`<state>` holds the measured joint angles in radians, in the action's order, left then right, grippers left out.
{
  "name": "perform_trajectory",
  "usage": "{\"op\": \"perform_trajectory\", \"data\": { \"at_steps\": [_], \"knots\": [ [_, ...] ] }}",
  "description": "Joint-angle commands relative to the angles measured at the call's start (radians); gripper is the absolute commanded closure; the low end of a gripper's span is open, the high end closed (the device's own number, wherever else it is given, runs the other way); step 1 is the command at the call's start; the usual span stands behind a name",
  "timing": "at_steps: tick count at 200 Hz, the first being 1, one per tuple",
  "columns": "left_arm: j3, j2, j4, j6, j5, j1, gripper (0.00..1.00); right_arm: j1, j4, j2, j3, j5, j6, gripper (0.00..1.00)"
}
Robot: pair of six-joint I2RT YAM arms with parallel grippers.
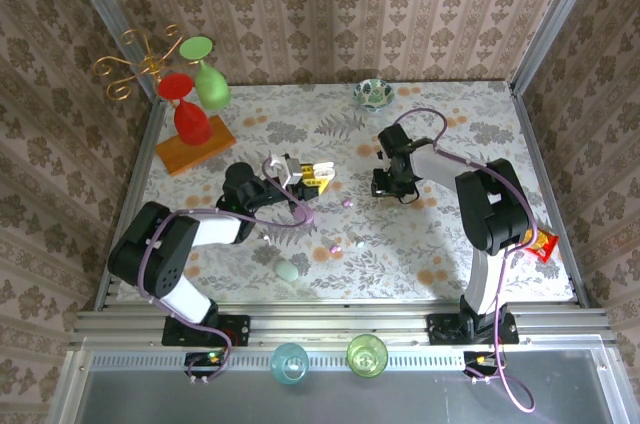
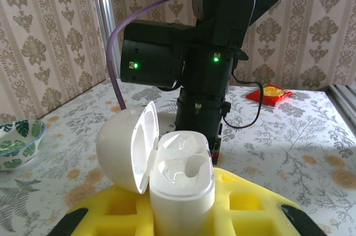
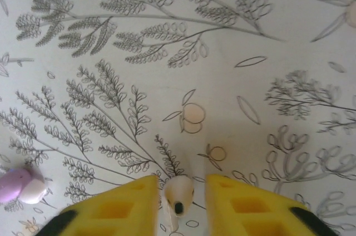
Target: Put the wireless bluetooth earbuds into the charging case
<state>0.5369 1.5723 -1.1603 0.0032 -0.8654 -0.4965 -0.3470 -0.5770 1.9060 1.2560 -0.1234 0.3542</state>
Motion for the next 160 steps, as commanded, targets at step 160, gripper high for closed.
{"op": "perform_trajectory", "data": {
  "at_steps": [160],
  "knots": [
    [-0.009, -0.065, 0.146, 0.175, 0.027, 0.003, 1.00, -0.035, -0.490, 0.202, 0.391, 0.063, 0.205, 0.59]
  ]
}}
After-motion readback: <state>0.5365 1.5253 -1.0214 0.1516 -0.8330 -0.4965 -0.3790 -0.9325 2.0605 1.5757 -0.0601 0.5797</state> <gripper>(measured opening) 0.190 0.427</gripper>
